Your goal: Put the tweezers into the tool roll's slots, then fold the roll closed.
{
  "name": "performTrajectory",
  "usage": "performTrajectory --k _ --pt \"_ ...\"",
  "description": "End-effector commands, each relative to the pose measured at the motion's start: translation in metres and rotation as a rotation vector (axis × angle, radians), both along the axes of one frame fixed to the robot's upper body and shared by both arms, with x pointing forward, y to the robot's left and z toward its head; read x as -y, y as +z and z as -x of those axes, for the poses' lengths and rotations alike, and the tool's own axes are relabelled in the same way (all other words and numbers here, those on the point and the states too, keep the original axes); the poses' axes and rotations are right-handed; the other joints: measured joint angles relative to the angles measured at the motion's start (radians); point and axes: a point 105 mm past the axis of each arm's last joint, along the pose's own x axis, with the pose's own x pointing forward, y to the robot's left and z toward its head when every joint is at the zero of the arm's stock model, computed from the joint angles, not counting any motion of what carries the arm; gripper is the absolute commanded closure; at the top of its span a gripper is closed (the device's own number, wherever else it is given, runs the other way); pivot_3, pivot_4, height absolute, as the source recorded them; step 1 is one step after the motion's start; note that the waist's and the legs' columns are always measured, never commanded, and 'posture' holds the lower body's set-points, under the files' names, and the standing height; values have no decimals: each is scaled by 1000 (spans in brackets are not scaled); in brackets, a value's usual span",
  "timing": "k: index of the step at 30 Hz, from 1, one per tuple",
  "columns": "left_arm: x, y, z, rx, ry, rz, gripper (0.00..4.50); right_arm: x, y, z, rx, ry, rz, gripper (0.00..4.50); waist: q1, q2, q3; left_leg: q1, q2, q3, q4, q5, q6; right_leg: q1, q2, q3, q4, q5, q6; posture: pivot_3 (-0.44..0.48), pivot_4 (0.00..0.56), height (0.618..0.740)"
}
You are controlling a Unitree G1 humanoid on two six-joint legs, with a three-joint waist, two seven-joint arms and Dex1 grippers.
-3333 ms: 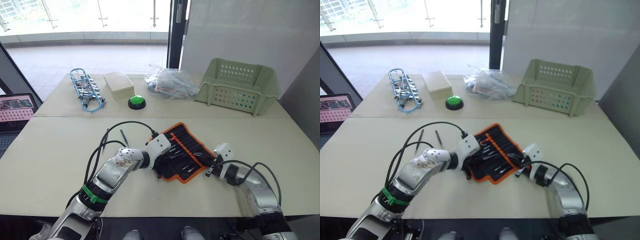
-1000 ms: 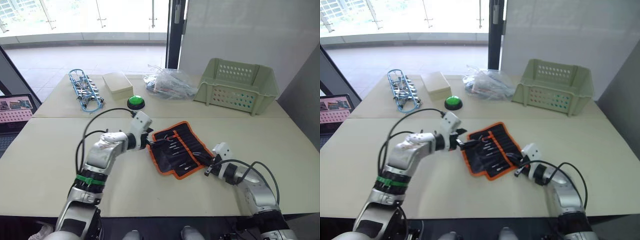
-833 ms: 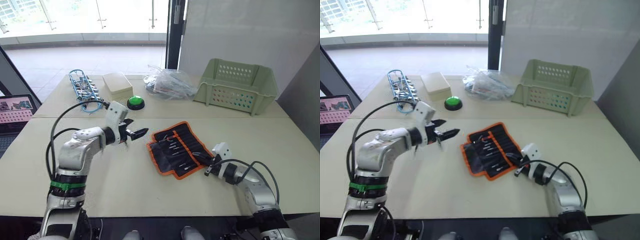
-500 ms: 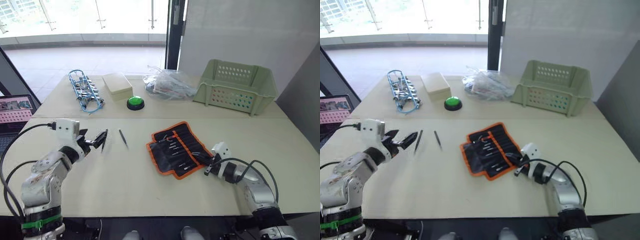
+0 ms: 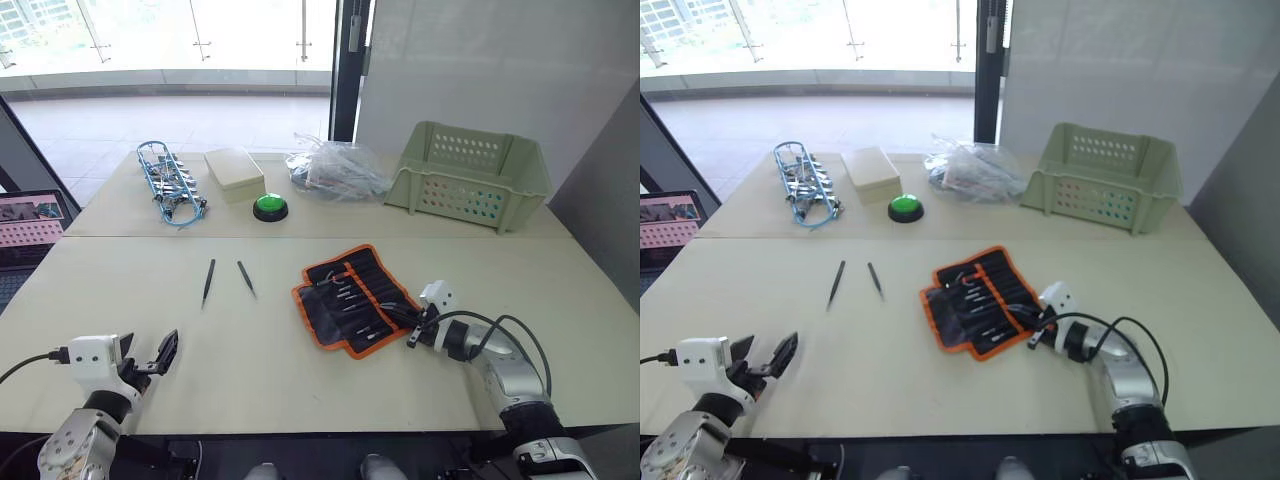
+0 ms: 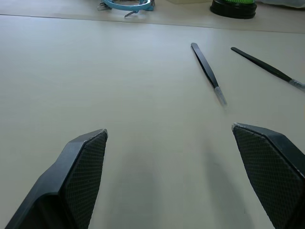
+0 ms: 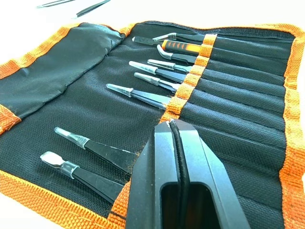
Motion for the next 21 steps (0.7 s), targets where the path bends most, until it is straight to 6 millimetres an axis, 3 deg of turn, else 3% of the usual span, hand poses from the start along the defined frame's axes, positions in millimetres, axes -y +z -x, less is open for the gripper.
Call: performTrajectory --k 1,12,16,21 --pt "4 17 6 80 -21 -53 65 -4 -24 7 -87 16 46 4500 0 0 0 0 0 0 0 0 0 0 0 0 0 0 0 0 150 740" --pt "7 21 1 107 -52 -54 65 -5 -24 9 -90 18 44 4500 0 0 0 0 0 0 0 0 0 1 0 0 -2 0 -1 0 150 740" --pt "16 23 -20 72 -84 -1 65 -4 -24 10 -88 9 42 4500 1 0 0 0 0 0 0 0 0 1 1 -1 -1 0 -1 0 150 740" --pt "29 32 -51 12 -89 -72 65 -3 -24 11 -84 -5 37 4500 0 0 0 0 0 0 -1 0 0 1 0 -1 -2 0 0 0 150 740"
